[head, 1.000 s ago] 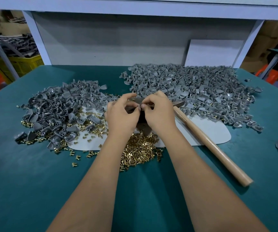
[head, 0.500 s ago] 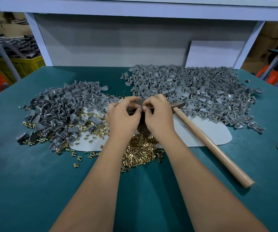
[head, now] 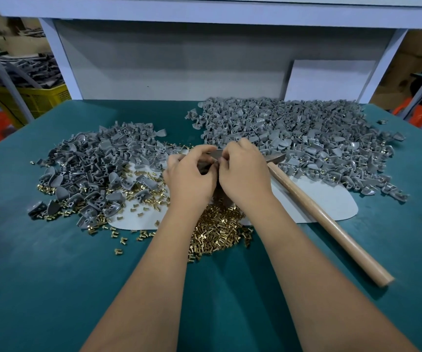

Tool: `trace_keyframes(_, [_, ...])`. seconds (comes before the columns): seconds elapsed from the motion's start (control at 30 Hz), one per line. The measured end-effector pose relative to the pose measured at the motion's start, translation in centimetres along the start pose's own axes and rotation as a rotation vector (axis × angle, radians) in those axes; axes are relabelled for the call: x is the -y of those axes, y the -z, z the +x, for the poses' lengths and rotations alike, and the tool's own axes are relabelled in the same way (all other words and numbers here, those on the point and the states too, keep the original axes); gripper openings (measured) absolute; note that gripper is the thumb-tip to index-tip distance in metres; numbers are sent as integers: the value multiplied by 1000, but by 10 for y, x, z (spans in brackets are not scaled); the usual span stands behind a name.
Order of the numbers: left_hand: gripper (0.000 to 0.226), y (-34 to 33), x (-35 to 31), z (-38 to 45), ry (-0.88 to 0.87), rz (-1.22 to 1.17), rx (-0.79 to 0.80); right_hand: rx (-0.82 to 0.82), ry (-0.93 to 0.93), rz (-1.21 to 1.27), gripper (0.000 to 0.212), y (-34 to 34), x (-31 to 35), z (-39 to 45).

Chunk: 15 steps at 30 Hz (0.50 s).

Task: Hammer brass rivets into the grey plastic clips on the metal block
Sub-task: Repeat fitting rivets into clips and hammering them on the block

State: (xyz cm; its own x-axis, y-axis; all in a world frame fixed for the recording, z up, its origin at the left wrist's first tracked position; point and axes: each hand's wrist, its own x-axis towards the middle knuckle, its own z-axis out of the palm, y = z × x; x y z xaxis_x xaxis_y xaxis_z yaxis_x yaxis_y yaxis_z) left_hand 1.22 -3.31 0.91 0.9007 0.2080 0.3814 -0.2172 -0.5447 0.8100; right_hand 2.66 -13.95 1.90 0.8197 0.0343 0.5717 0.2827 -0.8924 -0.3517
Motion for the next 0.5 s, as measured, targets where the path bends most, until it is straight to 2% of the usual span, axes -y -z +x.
trace_keyframes(0.1, [28, -1, 2, -1, -11, -9, -1, -20, 5, -87, 12, -1, 4, 0])
trace_keyframes(0.2, [21, -1, 2, -1, 2, -35, -21, -23, -75, 38, 6, -1, 7, -2])
trace_keyframes(0.5, [20, -2, 3, -1, 19, -21, -31, -68, -175, 201, 15, -7, 7, -4])
